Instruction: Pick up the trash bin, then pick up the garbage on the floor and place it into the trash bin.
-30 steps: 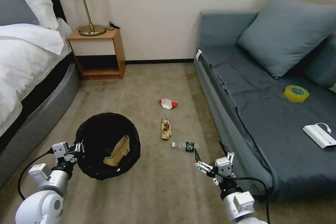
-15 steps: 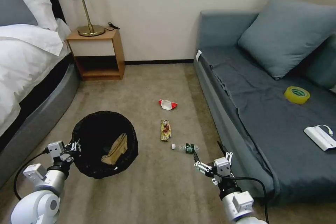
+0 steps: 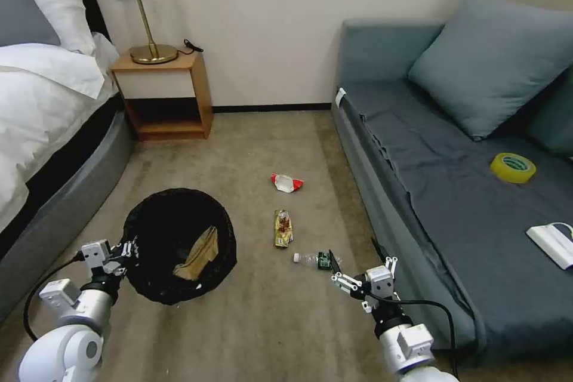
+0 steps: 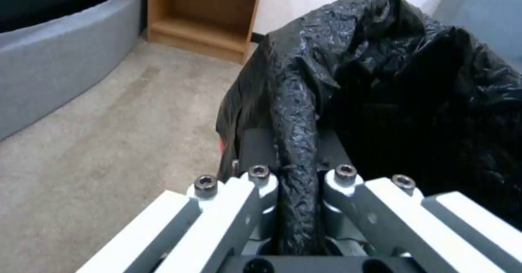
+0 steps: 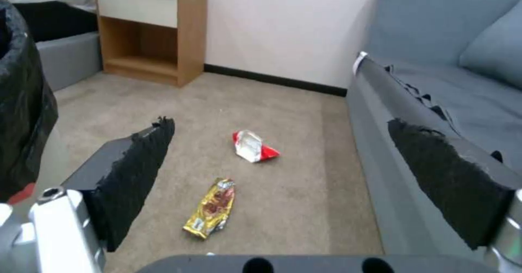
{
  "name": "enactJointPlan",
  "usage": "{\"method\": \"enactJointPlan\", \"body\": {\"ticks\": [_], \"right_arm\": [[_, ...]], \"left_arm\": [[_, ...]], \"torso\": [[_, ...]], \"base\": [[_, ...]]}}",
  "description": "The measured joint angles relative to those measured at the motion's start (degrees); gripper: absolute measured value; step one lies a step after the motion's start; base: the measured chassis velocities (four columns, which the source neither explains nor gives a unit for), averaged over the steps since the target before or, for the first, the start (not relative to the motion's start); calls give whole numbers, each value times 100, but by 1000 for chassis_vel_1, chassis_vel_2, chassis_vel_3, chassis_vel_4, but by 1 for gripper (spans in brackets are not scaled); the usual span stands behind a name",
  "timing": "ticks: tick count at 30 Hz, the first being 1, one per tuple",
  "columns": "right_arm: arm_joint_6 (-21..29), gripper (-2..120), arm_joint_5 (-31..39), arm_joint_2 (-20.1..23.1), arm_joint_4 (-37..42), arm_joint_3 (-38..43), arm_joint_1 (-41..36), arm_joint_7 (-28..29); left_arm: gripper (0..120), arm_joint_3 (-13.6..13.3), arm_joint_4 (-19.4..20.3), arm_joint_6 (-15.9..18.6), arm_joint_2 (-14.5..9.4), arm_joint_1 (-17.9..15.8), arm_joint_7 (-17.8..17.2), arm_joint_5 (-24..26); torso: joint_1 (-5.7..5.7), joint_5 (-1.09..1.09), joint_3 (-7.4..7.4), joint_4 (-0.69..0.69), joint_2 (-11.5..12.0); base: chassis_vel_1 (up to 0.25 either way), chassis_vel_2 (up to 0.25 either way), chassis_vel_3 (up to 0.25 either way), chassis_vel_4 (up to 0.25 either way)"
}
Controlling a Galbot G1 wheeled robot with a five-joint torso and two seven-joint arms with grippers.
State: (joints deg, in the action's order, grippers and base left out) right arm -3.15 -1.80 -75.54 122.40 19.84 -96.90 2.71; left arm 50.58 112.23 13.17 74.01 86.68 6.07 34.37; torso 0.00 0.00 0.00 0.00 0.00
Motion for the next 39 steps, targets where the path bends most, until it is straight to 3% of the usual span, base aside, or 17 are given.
{"method": "enactJointPlan", "body": {"ticks": [39], "right_arm": [[254,100,301,138,-236,-232,396,75]], "left_arm": [[5,26,-76,1,-91,-40,118,9]], "torso": [[0,0,0,0,0]], "base": [[-63,67,69,-69]]}}
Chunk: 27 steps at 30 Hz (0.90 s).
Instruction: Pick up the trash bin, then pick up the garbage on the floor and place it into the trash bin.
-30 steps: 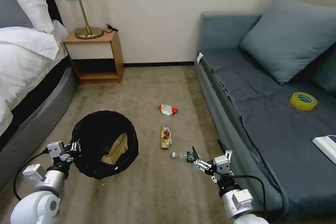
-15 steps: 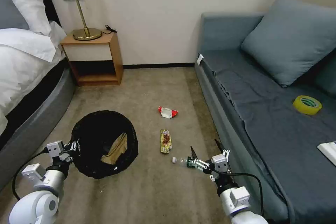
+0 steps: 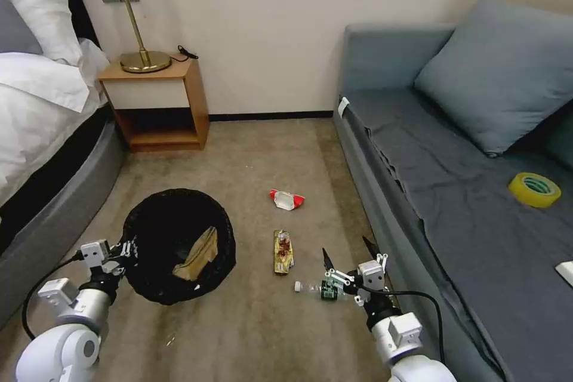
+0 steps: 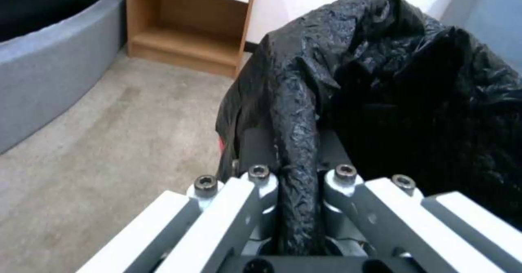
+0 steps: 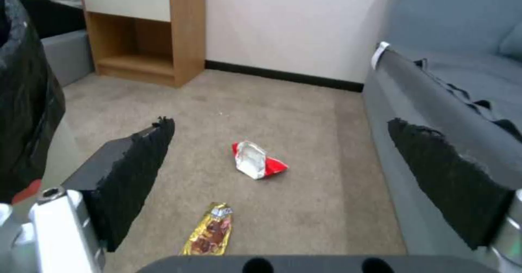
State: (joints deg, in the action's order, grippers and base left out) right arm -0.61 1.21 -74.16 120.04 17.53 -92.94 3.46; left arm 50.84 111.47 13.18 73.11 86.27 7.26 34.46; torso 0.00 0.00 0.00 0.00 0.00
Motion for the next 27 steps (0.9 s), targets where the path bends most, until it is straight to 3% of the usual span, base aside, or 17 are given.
{"method": "enactJointPlan", "body": {"ticks": [7,11,13,14,18,20,23,25,27], "right_arm": [[34,100,29,63,-196,-88,137,-1],[48,100,128,383,-501,-201,396,-13],[220,100,405,1143,-768,-363,750,-95],[220,100,405,1143,-768,-363,750,-95],[818,100,1253,2596,-1209,-1166,1694,-273],[932,100,1508,2835,-1274,-1395,1957,-326],[1379,100,2457,3507,-1622,-2702,3405,-567],[1462,100,2566,3551,-1691,-2914,3638,-624],[1728,100,2869,3618,-1963,-3650,4497,-856]], "left_arm": [[5,-28,-7,-2,-23,-9,51,-44],[5,-194,21,-97,30,131,230,-328],[5,-279,60,-165,92,186,359,-493],[5,-279,60,-165,92,186,359,-493],[5,-289,57,-250,58,184,545,-571],[5,-266,32,-275,48,174,580,-601],[5,-194,-74,-334,42,136,685,-688],[5,-194,-86,-334,39,128,696,-689],[5,-196,-115,-334,19,91,717,-689]], "torso": [[0,0,0,0,0],[0,0,0,1,0],[0,1,0,0,0],[0,1,0,0,0],[0,2,0,1,0],[0,4,0,2,0],[0,-1,0,-1,0],[0,1,0,-2,0],[0,2,0,-1,0]], "base": [[-89,75,85,-82],[0,0,0,0],[0,0,0,0],[0,0,0,0],[0,0,0,0],[0,0,0,0],[0,0,0,0],[0,0,0,0],[0,0,0,0]]}}
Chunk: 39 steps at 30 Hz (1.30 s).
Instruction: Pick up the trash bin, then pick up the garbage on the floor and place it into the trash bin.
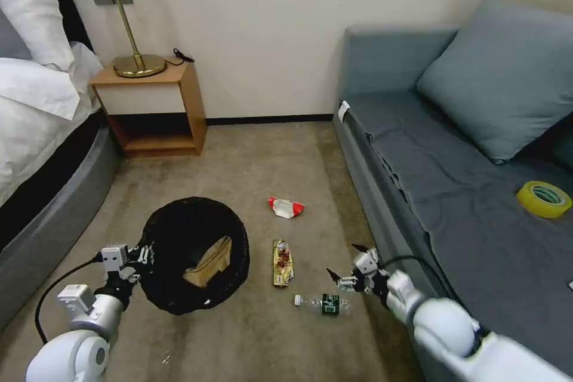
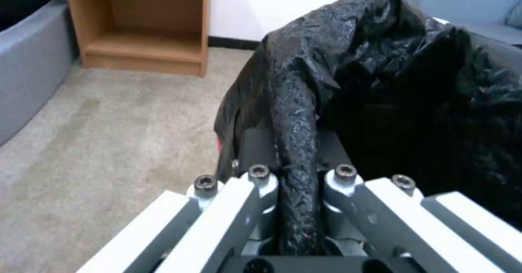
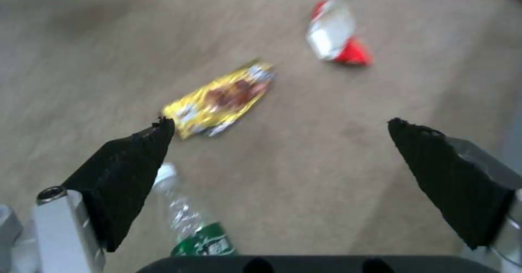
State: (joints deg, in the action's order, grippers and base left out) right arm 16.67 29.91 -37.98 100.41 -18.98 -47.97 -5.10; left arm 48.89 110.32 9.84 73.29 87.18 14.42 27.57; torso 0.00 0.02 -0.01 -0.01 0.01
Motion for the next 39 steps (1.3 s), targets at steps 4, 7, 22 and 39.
{"method": "enactJointPlan", "body": {"ticks": [4,7,22,39], "right_arm": [[343,100,386,-76,-457,-1074,1248,-476],[730,100,749,-480,-1212,-2455,2564,-1296],[805,100,933,-1036,-2267,-4253,4032,-2961],[205,100,332,-1679,-4084,-4530,3660,-3237]], "left_arm": [[5,-24,-15,-2,-44,-64,30,-8],[5,-77,59,0,-44,-119,72,-17],[5,-84,50,-4,-18,-160,167,-65],[5,27,-287,-108,-73,-227,319,-11]], "torso": [[0,-4,0,0,0],[0,1,0,1,0],[0,-1,0,1,0],[0,-2,1,1,0]], "base": [[0,0,0,0],[0,0,0,0],[0,0,0,0],[0,0,0,0]]}}
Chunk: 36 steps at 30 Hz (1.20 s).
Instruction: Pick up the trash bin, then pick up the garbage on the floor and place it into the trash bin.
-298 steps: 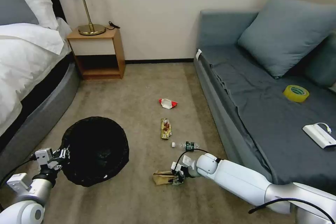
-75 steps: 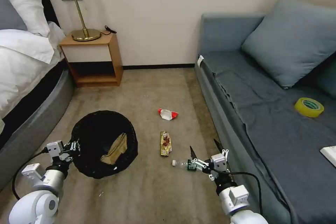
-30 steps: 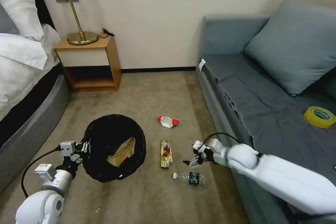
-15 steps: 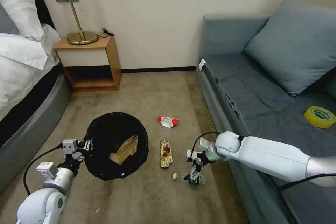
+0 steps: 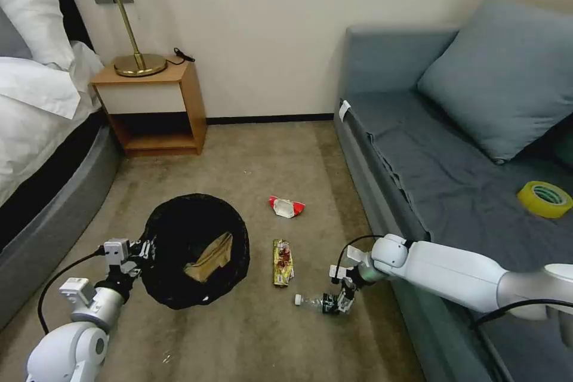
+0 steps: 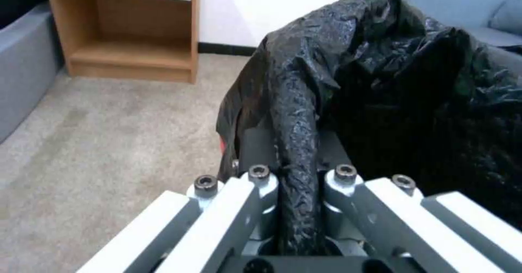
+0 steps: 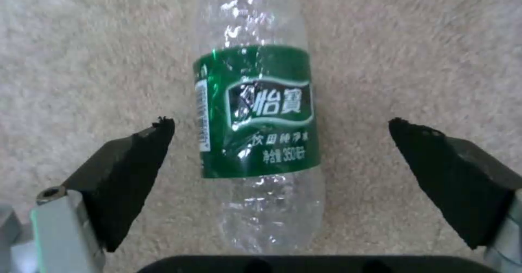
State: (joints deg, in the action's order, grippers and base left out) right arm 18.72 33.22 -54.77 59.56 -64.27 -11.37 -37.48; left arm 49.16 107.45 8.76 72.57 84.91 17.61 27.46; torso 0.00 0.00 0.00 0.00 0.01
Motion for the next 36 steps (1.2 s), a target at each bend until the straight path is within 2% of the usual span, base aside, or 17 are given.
{"method": "enactJointPlan", "body": {"ticks": [11,14,18,19,22,23,26,28,30,36], "right_arm": [[-58,100,-156,-221,-310,82,-238,19],[-101,93,-204,-242,-358,88,-273,-5],[-142,74,-247,-249,-430,171,-328,-32],[-142,74,-247,-249,-430,171,-328,-32],[-156,58,-270,-274,-483,257,-393,-23],[-156,58,-270,-274,-483,257,-393,-23],[-146,44,-304,-268,-436,304,-404,3],[-141,42,-312,-266,-427,316,-405,10],[-127,32,-337,-261,-395,375,-407,48],[-69,20,-343,-126,-139,591,-490,220]], "left_arm": [[5,26,-139,-34,-37,-23,1,46],[5,25,-160,-39,-37,-29,1,51],[5,33,-161,-41,-57,-24,1,73],[5,33,-161,-41,-57,-24,1,73],[5,33,-168,-40,-80,-24,1,86],[5,33,-168,-40,-80,-24,1,86],[5,28,-175,-27,-101,-33,-28,116],[5,27,-174,-18,-107,-32,-37,130],[5,29,-142,21,-133,-12,-74,177],[5,79,-30,109,-171,109,-257,358]], "torso": [[0,0,0,-1,0],[0,0,0,0,0],[0,0,0,0,0],[0,0,0,0,0],[0,0,0,0,0],[0,0,0,0,0],[0,0,0,0,0],[0,0,0,0,0],[0,0,0,0,0],[0,1,0,0,0]], "base": [[0,0,0,0],[0,0,0,0],[0,0,0,0],[0,0,0,0],[0,0,0,0],[0,0,0,0],[0,0,0,0],[0,0,0,0],[0,0,0,0],[0,0,0,0]]}}
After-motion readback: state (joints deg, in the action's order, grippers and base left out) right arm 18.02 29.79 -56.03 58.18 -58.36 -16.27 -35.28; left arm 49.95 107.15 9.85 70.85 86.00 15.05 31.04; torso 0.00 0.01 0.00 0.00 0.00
